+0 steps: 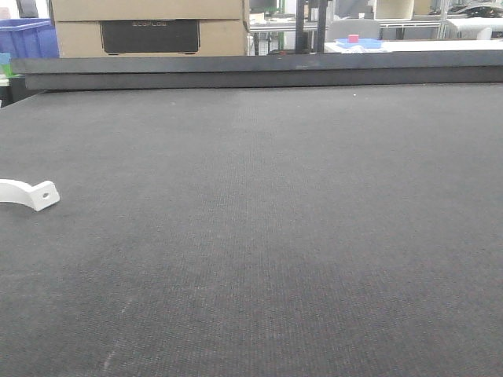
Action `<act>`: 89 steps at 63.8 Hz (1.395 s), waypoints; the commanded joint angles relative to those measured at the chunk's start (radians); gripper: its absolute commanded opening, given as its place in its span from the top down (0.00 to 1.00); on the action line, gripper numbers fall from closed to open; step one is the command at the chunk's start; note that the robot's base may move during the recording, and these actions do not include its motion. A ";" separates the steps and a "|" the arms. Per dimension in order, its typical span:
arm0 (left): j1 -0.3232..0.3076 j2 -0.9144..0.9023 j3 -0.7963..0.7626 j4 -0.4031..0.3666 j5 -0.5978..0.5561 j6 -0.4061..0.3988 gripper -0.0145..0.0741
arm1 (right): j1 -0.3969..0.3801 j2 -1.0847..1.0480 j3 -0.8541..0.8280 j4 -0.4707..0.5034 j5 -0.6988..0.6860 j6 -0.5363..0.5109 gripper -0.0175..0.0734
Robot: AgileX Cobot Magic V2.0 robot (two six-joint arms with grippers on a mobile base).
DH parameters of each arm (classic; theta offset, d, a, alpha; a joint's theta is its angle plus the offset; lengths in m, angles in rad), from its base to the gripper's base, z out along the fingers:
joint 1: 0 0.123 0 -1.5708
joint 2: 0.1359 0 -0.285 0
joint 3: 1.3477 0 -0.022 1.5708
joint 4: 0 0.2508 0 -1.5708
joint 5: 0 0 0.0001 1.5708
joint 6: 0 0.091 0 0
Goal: Grab PVC pipe and place in blue bin
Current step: 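Move both grippers down toward the white semicircular PVC pipe clamp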
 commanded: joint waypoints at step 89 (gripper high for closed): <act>-0.005 0.079 -0.307 0.068 0.138 -0.008 0.96 | -0.008 0.050 -0.265 -0.005 0.044 -0.003 0.99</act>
